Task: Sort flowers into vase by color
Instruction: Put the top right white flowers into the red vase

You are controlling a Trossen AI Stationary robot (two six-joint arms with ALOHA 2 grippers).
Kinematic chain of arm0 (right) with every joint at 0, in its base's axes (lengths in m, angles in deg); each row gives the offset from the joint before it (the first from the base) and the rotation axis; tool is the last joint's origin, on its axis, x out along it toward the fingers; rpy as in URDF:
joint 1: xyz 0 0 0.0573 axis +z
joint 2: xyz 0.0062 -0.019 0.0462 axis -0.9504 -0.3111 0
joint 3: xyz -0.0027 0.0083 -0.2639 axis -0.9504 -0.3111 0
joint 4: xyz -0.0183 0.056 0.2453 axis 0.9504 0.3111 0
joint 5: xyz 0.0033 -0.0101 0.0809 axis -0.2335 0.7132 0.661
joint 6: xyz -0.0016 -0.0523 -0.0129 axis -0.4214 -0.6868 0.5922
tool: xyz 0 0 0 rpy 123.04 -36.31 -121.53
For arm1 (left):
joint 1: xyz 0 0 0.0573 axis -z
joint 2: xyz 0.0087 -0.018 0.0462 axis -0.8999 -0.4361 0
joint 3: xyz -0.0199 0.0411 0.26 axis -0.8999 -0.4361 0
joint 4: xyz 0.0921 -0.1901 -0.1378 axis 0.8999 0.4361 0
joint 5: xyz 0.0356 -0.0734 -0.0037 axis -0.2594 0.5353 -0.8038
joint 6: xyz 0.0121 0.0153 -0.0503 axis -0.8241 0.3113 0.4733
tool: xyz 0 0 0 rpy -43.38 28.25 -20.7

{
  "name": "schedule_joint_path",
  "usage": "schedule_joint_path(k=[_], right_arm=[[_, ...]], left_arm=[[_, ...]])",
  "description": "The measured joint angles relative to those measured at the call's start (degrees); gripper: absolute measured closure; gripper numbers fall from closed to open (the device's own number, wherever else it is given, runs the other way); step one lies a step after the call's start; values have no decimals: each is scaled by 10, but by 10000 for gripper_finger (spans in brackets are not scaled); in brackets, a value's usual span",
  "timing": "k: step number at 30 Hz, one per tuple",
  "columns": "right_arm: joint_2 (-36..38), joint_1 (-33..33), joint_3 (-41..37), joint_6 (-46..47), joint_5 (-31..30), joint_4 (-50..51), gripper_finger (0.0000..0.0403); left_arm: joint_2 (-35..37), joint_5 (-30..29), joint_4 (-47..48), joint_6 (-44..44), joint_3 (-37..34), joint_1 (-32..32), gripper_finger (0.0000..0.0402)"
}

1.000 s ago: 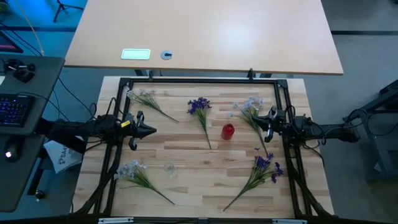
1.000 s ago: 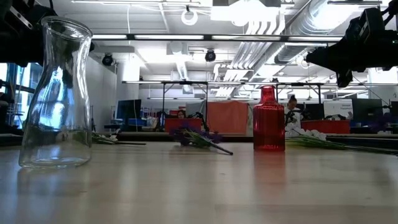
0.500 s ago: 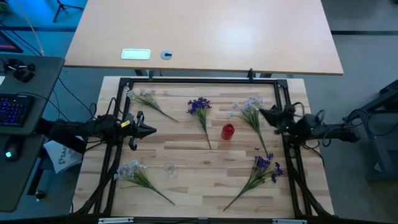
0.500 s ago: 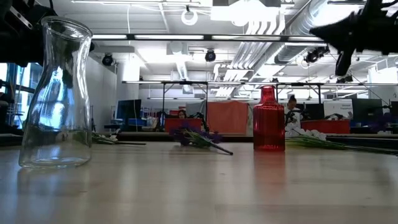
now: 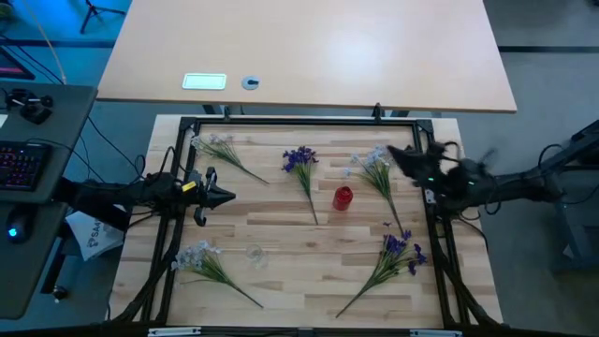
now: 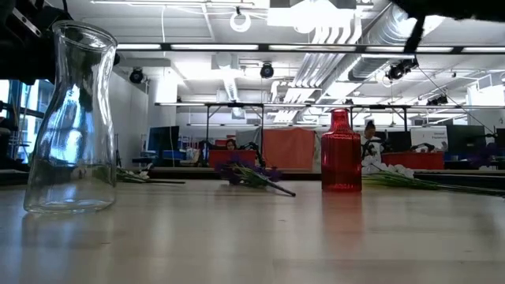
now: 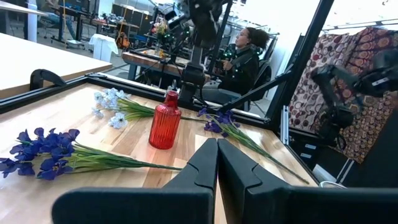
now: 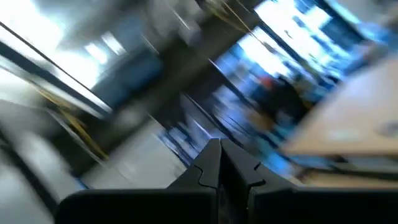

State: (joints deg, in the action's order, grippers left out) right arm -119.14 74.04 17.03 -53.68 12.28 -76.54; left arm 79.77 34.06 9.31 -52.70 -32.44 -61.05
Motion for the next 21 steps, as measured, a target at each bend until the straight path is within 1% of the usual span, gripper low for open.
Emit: schedule_joint_path(k=[2,3,7,10,12,13,14,17,19,21], right_arm=[[-40,-14,63,31,1,122,402],[-55,-22,97,56,8,200,402],[-103,-65,236,126,66,572,391],[-134,-111,311,140,122,807,358],[-155,-147,323,129,181,923,324],[-164,-164,319,116,214,959,304],[-174,-179,308,105,238,971,284],[-204,-207,261,71,309,966,225],[-227,-217,231,46,321,953,192],[-254,-227,204,30,303,951,166]], left_arm=[[0,0,0,0,0,0,401],[0,0,0,0,0,0,401],[0,0,0,0,0,0,401],[0,0,0,0,0,0,401],[0,0,0,0,0,0,401],[0,0,0,0,0,0,401],[0,0,0,0,0,0,401],[0,0,0,0,0,0,401],[0,0,0,0,0,0,401],[0,0,0,0,0,0,401]])
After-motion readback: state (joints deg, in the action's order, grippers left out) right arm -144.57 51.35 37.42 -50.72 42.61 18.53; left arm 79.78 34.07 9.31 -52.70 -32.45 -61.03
